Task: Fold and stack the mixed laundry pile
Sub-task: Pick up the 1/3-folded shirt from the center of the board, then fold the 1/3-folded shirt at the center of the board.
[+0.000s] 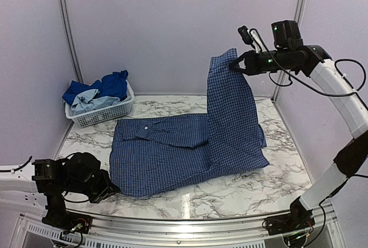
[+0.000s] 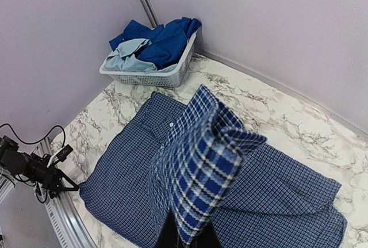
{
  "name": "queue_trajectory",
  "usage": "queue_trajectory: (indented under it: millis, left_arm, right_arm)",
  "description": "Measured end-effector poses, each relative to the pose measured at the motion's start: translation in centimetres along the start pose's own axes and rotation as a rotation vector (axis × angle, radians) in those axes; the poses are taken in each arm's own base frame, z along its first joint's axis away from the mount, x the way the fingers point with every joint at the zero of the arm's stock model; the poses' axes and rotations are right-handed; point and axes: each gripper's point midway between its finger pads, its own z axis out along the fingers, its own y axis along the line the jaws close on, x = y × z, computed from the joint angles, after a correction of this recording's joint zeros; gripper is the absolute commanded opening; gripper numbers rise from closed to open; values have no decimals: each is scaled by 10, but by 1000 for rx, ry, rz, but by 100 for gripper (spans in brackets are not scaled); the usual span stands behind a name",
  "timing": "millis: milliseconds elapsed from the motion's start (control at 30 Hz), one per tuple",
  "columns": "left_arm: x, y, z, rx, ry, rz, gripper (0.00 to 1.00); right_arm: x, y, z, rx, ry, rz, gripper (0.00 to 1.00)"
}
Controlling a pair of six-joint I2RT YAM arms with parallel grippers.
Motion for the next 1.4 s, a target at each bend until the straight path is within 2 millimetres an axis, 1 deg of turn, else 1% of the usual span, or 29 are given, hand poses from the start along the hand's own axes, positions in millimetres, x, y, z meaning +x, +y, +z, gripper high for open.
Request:
queue_trajectory:
  millis: [133,233,267,333,433,500,633,767,867,967,1133,1267,1400]
  left_arm:
    - [-30,-24,-15,56,-79,-47,0]
    - [-52,-39,-22,67,-128,-58,0]
    - [-60,-44,-24,60,-141,-55,0]
    - [-74,-54,-26,44,-165,-44,0]
    - [-96,-66,-24,8,-195,-31,0]
    - [-111,-70,-22,-13,-214,-30,0]
    - [-136,-65,-17,-69,-241,-34,0]
    - [-154,-61,-9,-127,-248,-21,0]
    - [-164,-57,-4,-155,-248,-10,0]
    - [-171,-51,1,-179,-241,-8,0]
    - [-176,-39,14,-223,-220,3,0]
    - [-178,-34,26,-244,-192,14,0]
    - [-181,-37,37,-249,-164,34,0]
  right_arm:
    - [-19,0,-8,17,-45,-24,0]
    - [-30,-5,-9,35,-69,-37,0]
    - [-34,-10,-7,47,-78,-40,0]
    - [-37,-18,-6,59,-85,-36,0]
    - [-44,-39,-3,88,-108,-25,0]
    - [-49,-53,1,99,-122,-19,0]
    - [-54,-70,16,92,-134,-18,0]
    - [-51,-80,39,59,-124,-15,0]
    - [-48,-87,54,43,-115,-11,0]
    - [-54,-92,65,28,-124,-19,0]
    - [-67,-92,73,-5,-160,-44,0]
    - [-66,-93,79,-21,-160,-44,0]
    - [-65,-94,80,-23,-157,-42,0]
